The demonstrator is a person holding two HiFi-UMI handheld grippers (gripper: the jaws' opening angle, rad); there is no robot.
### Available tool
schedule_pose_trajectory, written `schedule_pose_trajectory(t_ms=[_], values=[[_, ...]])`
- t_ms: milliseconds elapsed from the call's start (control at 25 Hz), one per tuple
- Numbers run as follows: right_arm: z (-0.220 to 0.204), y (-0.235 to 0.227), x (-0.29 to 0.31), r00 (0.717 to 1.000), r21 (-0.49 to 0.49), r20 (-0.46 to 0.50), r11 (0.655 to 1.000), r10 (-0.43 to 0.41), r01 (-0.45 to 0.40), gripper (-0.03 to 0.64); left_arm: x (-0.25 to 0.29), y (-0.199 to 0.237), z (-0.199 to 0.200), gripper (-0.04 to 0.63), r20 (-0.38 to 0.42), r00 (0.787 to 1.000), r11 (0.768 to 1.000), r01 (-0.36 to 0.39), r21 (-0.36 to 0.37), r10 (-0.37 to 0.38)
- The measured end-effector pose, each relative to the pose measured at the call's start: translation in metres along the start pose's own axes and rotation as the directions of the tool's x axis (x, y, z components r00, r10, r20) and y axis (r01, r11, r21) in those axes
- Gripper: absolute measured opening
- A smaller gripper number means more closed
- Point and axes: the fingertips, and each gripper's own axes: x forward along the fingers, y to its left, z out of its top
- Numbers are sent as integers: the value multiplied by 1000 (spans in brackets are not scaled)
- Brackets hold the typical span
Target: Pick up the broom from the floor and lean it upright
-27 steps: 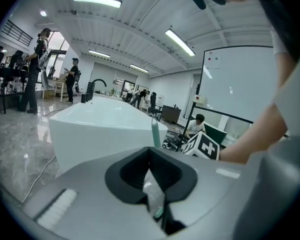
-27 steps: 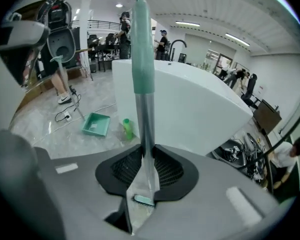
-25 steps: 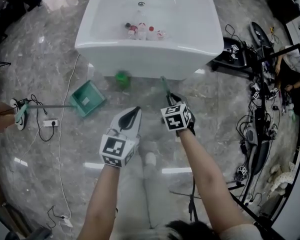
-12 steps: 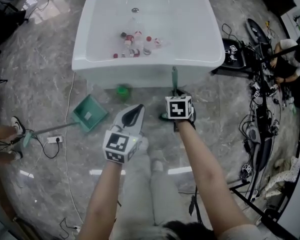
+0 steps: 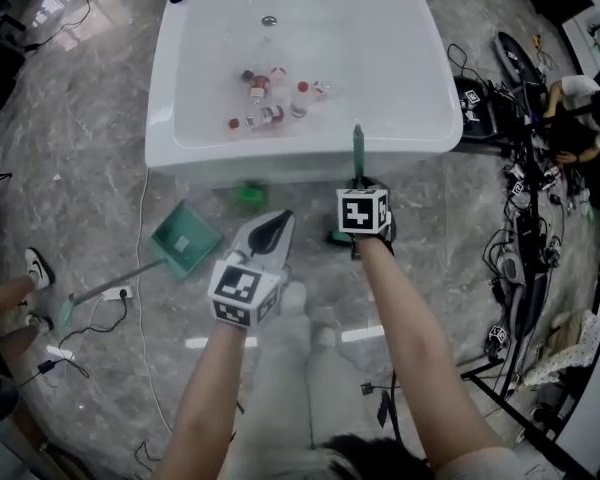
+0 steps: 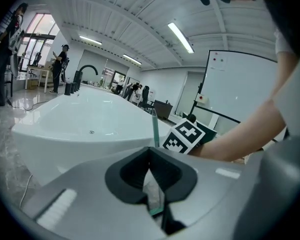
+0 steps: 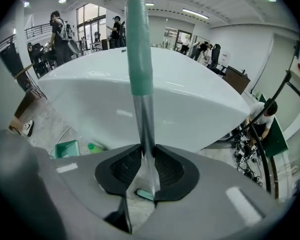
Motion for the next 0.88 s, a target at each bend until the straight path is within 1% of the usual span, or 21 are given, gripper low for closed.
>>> schedule_pose_trajectory(t_ms=[160,440,560,720,880], values=[[3,-2,5,1000,0,-7,1000,-12,12,86,5,4,-4,-2,-17,1000,1000,10,-12,-10],[9,-4,9,999,-31,21,999,-32,33,87,7,1,-10,-2,-30,999,1000,27,-10,-28],[9,-3,11,999,-49,30,999,-19,20,119,5,2,-11,-2,-30,999,1000,24,-7,-24],[10,-5,9,999,-55,52,998,-3,6,184,2,5,-12,-2,-25,1000,1000,12,-7,-12],[9,-5,-1,996,-79,88,997,25,-18,201,-3,0,-15,-2,-22,1000,1000,2,-8,-2]])
